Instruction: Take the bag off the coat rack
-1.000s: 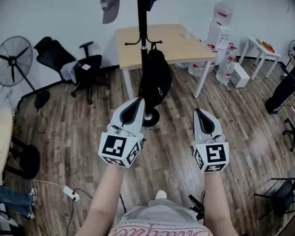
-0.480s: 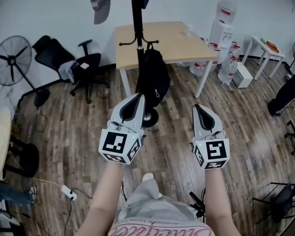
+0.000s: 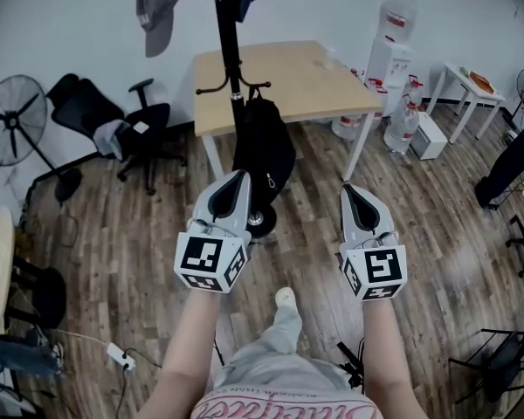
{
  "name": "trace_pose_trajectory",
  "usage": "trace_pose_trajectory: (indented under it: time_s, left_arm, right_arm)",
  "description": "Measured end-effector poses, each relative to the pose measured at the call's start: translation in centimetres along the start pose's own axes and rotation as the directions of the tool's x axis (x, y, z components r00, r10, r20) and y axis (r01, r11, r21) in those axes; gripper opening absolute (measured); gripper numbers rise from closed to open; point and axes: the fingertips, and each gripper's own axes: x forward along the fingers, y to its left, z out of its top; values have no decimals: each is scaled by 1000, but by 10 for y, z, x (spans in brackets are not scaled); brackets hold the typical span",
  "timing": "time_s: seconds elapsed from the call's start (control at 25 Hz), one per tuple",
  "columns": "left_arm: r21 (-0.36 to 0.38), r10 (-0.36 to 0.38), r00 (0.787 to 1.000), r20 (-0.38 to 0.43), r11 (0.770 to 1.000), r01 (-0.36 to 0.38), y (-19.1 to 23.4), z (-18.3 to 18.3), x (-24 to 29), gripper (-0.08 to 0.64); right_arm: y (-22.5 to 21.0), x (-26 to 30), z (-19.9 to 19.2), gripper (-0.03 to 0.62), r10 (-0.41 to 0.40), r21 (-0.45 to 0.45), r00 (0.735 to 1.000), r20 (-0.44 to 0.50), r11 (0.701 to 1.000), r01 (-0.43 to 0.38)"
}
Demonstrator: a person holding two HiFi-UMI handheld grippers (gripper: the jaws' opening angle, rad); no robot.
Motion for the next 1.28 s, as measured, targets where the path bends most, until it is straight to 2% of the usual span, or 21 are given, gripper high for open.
trace_pose_trajectory:
  time_s: [0.28,0.52,0.64,0.8,0.92,1.16,1.28]
  left_arm:
    - [-17,41,999,-7,999,-41,33,-19,57,0]
    - [-32,73,997,-25,997,-73,61,-36,112,0]
    - [-50,83,996,-29,995,-84,75,-47,136,0]
    - [-77,104,994,-45,991,-108,94,-65,163,0]
    - [-81,132,989,-69,987,-137,110,-79,181,0]
    - [-86,179,980,-85,979,-187,134,-93,205,9]
    - [-68,187,978,-91,979,-194,137,-96,209,60]
  right_arm:
    - [-30,60,-17,2,23,5,1000,-7,1000,-23]
    - [-42,115,-21,2,144,25,989,44,989,-145]
    - [-54,149,-31,3,144,24,989,28,989,-145]
    - [-71,194,-46,3,139,78,990,4,987,-138]
    - [-76,223,-53,4,171,98,985,-5,981,-169]
    - [-84,268,-71,149,228,137,973,-22,965,-223]
    - [-88,281,-77,226,243,177,970,-9,955,-238]
